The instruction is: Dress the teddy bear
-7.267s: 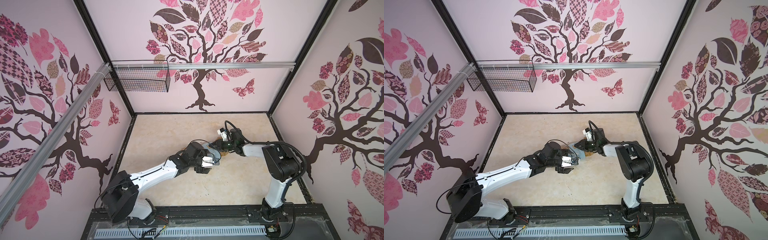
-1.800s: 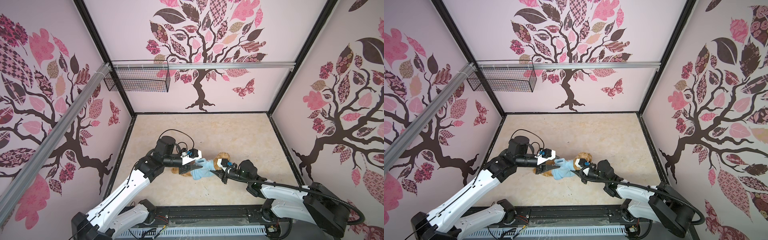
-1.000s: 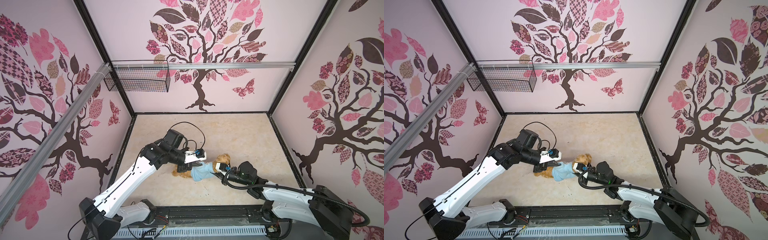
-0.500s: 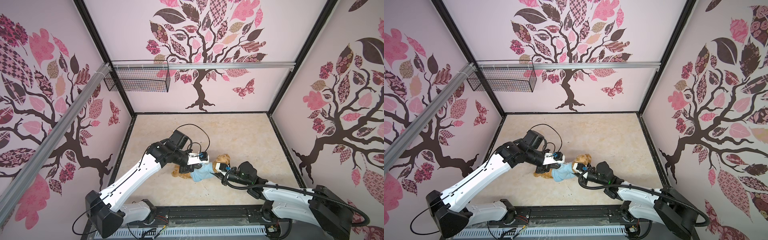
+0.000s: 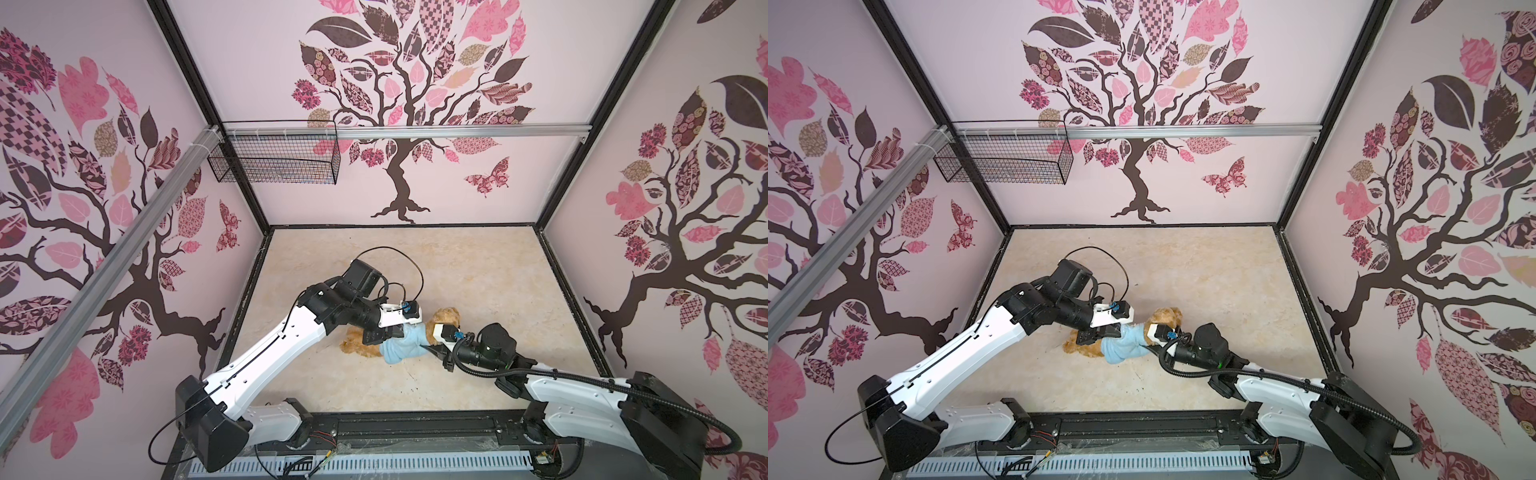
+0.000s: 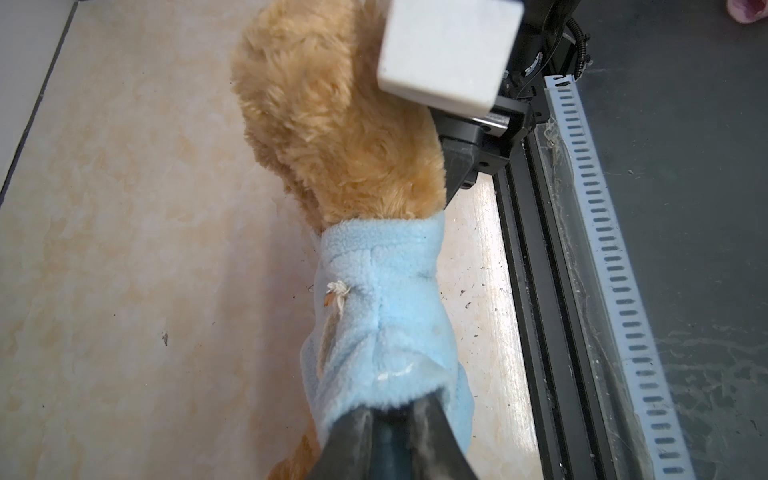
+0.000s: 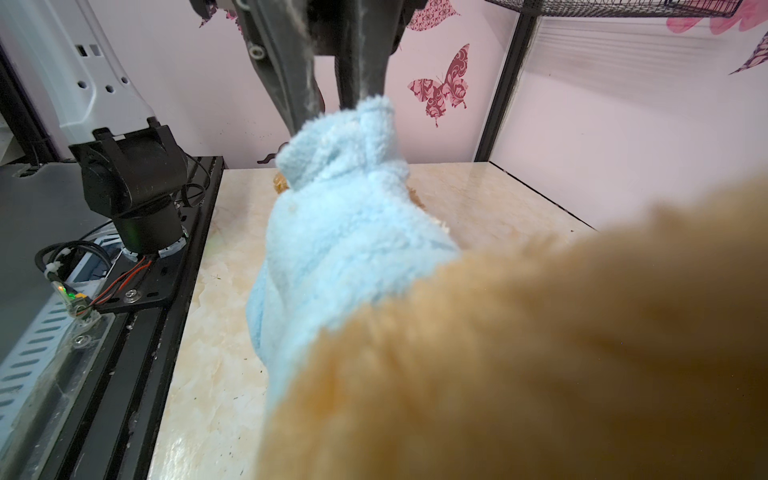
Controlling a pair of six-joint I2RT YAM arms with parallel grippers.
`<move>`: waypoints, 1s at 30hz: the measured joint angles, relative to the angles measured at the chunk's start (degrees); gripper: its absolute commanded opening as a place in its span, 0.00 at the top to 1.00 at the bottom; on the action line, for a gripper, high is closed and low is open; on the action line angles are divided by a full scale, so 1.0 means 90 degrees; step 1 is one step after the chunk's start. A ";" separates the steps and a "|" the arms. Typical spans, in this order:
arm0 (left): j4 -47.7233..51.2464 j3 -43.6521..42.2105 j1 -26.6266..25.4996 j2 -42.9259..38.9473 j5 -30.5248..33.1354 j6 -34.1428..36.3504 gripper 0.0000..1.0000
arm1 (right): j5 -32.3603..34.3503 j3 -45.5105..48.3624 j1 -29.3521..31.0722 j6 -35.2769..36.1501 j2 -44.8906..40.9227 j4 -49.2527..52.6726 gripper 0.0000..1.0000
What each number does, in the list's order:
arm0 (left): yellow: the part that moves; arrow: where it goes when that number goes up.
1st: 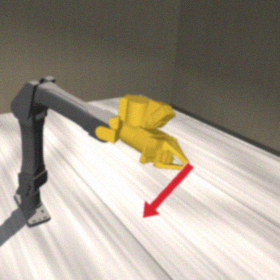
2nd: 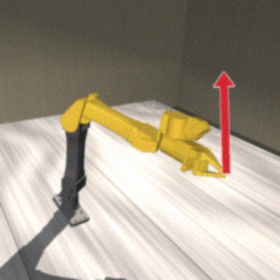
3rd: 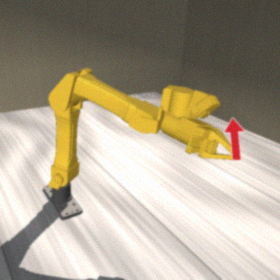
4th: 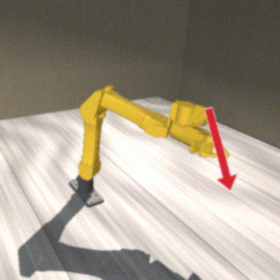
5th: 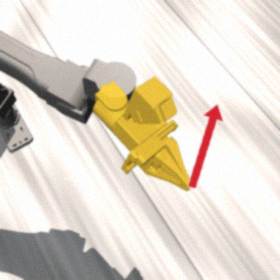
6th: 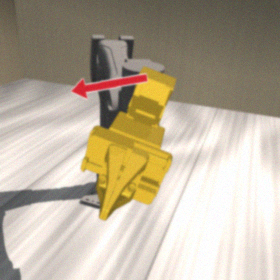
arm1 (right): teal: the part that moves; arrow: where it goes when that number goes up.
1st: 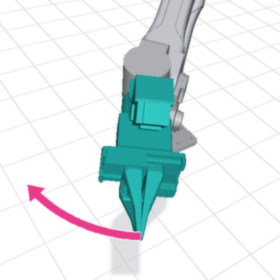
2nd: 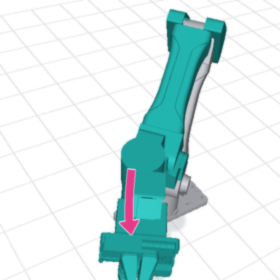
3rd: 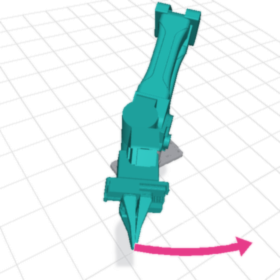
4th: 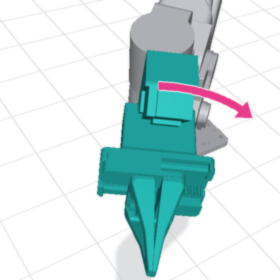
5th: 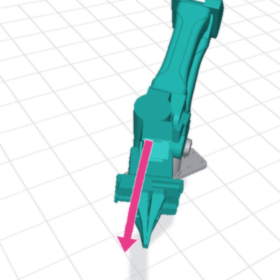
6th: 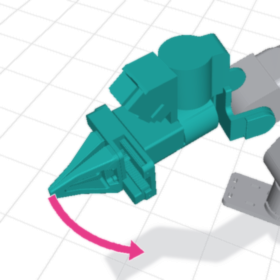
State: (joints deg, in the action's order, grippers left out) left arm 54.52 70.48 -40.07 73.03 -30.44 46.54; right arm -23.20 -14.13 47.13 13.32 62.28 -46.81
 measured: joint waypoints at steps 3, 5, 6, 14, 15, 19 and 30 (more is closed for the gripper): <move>0.0007 0.0000 0.0000 0.0005 0.0117 -0.0058 0.81 | 0.0000 0.0000 0.0000 0.0002 -0.0005 0.0034 0.83; 0.0017 0.0000 0.0000 0.0056 0.0114 -0.0112 0.80 | 0.0000 0.0000 0.0000 0.0002 -0.0005 0.0044 0.83; 0.0029 0.0000 0.0000 0.0107 0.0095 -0.0143 0.80 | 0.0000 0.0000 0.0000 0.0000 -0.0005 0.0058 0.83; 0.0066 -0.0005 0.0002 0.0284 -0.0408 -0.0248 0.73 | -0.0073 0.0000 0.0000 -0.0078 0.0000 0.0053 0.83; 0.0027 -0.0010 0.0005 0.0274 -0.0510 -0.0284 0.71 | -0.0097 0.0000 0.0000 -0.0134 0.0012 -0.0010 0.83; -0.0240 -0.0019 -0.0002 0.0233 -0.0789 -0.0512 0.64 | -0.0175 0.0000 -0.0007 -0.0372 0.0107 -0.0362 0.84; -0.0682 -0.0192 -0.0301 0.0444 -0.0376 -0.0731 0.54 | -0.0357 -0.0066 -0.0036 -0.1362 0.0593 -0.0865 0.85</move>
State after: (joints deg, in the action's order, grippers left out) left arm 48.38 68.75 -42.78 77.03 -33.82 39.97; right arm -26.41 -14.72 46.81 1.06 67.61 -54.59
